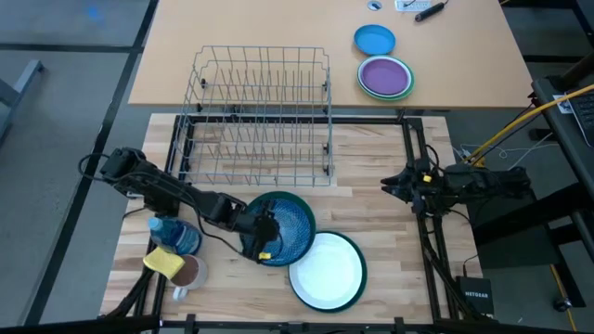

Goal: Sort dishes
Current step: Put the blue plate on the dish rack

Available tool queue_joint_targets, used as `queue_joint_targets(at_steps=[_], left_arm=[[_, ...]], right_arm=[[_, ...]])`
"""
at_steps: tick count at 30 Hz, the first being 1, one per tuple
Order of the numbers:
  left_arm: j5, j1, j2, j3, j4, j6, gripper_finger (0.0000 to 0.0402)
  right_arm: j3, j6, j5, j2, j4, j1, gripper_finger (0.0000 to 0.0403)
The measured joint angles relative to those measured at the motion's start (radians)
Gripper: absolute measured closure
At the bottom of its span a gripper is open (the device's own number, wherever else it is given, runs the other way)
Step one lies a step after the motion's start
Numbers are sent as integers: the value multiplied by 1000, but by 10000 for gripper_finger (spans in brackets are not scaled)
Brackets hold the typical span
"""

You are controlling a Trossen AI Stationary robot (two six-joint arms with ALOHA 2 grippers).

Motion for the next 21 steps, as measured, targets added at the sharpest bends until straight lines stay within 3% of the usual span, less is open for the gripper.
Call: queue_joint_targets(at_steps=[10,17,21], left_arm=[[-1,102,0,0,118,46,231],[0,143,13,0,119,4,231],[56,143,29,-1,49,-68,231]], right_arm=[[-1,28,10,268,99,0,240],[-1,130,10,512,201,0,240],[-1,156,-9,642,282,0,240]])
